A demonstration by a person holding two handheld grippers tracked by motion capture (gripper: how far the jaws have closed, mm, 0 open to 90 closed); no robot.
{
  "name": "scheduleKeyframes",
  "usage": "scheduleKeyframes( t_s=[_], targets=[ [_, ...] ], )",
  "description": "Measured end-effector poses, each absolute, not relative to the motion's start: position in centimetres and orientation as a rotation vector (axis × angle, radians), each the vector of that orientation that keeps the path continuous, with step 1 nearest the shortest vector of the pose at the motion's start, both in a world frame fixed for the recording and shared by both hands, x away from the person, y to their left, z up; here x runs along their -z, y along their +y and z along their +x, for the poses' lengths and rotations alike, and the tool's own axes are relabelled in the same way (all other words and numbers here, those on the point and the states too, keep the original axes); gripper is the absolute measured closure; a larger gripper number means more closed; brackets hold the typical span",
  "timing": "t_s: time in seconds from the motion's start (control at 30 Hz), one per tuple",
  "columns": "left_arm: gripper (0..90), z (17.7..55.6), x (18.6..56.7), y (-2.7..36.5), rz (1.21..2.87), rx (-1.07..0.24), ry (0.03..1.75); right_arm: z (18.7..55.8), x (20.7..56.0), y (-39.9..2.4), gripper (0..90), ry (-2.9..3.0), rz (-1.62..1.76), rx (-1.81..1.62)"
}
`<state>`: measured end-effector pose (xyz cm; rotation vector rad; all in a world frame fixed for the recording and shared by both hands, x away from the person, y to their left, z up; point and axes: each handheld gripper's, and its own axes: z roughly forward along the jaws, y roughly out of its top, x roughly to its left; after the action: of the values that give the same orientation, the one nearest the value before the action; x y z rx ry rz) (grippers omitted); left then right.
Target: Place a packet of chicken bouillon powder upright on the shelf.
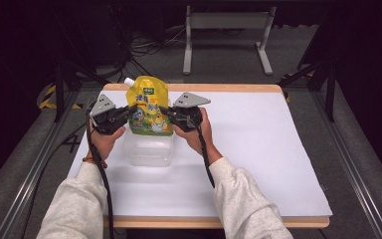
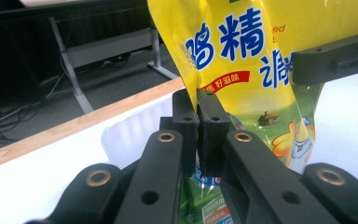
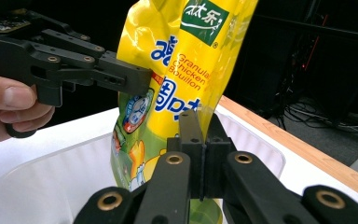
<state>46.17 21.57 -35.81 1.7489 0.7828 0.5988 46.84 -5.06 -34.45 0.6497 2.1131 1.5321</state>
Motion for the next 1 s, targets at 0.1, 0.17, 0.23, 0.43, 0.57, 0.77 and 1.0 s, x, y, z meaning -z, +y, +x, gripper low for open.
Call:
scheduleKeyframes(
  t_s=[0.1,0.17,0.23,0.43,0.57,0.77,1.0],
  targets=[
    [86.6,46.3,35.7,21.4,1.758,-0.616,0.784,46.8,34.4,-5.1,89.9,2.104,0.647,-1.525],
    [86.0,46.4,35.7,21.2,1.755,-0.614,0.787,46.8,34.6,-5.2,90.0,2.092,0.659,-1.538],
    [85.3,46.7,35.6,21.1,1.76,-0.616,0.788,46.9,34.7,-5.2,90.0,2.087,0.667,-1.537],
    [84.8,47.1,36.0,20.9,1.77,-0.605,0.788,47.2,35.5,-5.4,90.0,2.095,0.693,-1.545],
    [84.8,46.9,36.4,21.2,1.753,-0.578,0.791,47.1,35.7,-5.5,90.0,2.102,0.688,-1.559],
    [84.8,46.7,36.7,21.6,1.776,-0.561,0.799,46.8,35.9,-5.1,89.7,2.127,0.673,-1.534],
    [86.0,46.5,37.7,21.3,1.811,-0.569,0.798,46.9,36.8,-5.1,89.6,2.158,0.688,-1.498]
  ],
)
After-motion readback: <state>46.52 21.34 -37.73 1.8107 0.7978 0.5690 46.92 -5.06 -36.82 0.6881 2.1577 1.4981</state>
